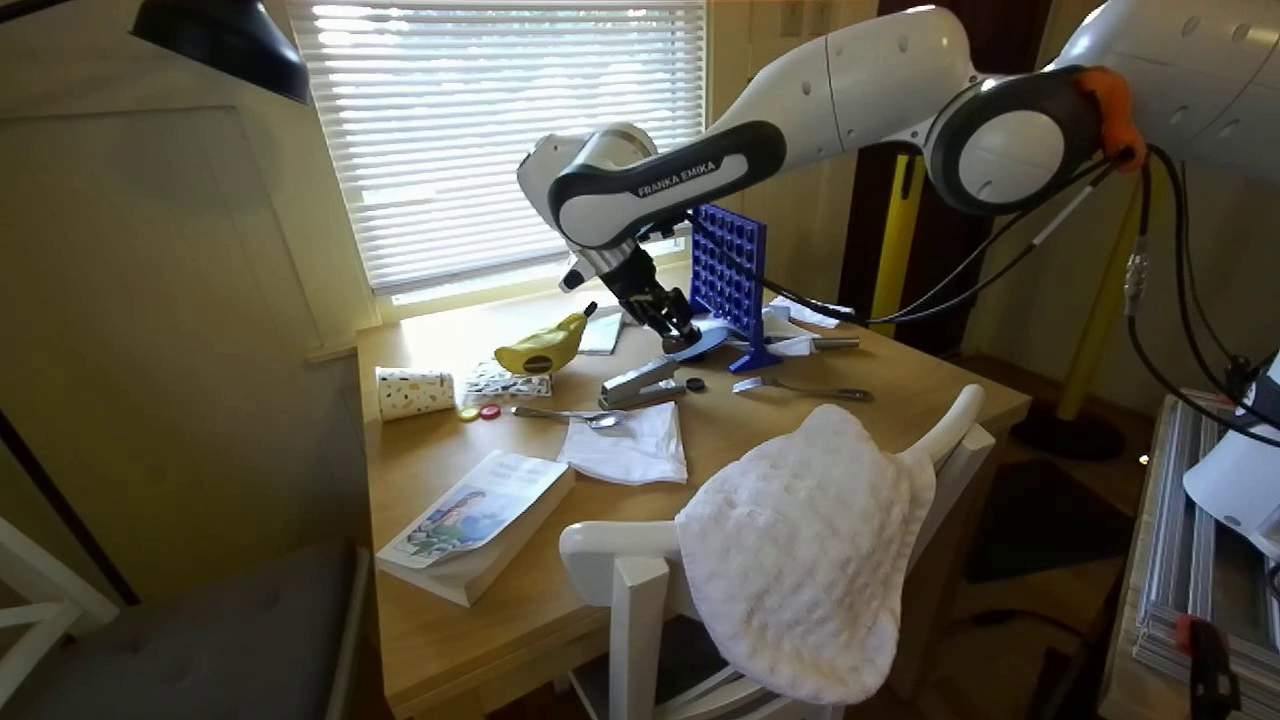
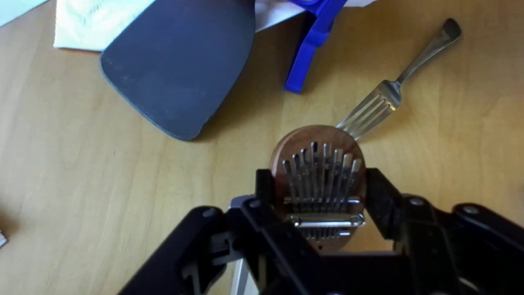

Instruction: Move the tin to the left

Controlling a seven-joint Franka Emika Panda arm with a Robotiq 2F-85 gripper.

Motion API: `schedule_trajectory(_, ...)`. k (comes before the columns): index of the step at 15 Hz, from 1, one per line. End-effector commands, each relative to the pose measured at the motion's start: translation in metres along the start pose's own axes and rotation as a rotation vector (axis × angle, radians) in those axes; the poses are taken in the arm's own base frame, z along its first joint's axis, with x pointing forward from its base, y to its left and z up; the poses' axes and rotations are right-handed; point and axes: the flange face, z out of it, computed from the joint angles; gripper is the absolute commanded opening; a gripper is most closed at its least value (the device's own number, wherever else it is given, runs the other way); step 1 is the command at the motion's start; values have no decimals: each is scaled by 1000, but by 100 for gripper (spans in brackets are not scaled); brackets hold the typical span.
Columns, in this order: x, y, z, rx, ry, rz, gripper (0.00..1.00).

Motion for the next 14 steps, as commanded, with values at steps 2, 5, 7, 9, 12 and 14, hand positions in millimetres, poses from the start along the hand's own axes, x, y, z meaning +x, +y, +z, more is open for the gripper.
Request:
schedule_trajectory(2,9,3,4,-55,-65,60,33)
schedule_trajectory(5,12,-1,-2,-66,-74,74,33)
schedule_trajectory(7,14,-3,-8,-76,-69,87,33)
schedule_trajectory(9,15,-4,-13,-86,-56,99,33)
schedule_trajectory(12,13,-1,-14,-100,-36,122,33)
schedule_trajectory(14,14,3,-11,-107,-21,130,33)
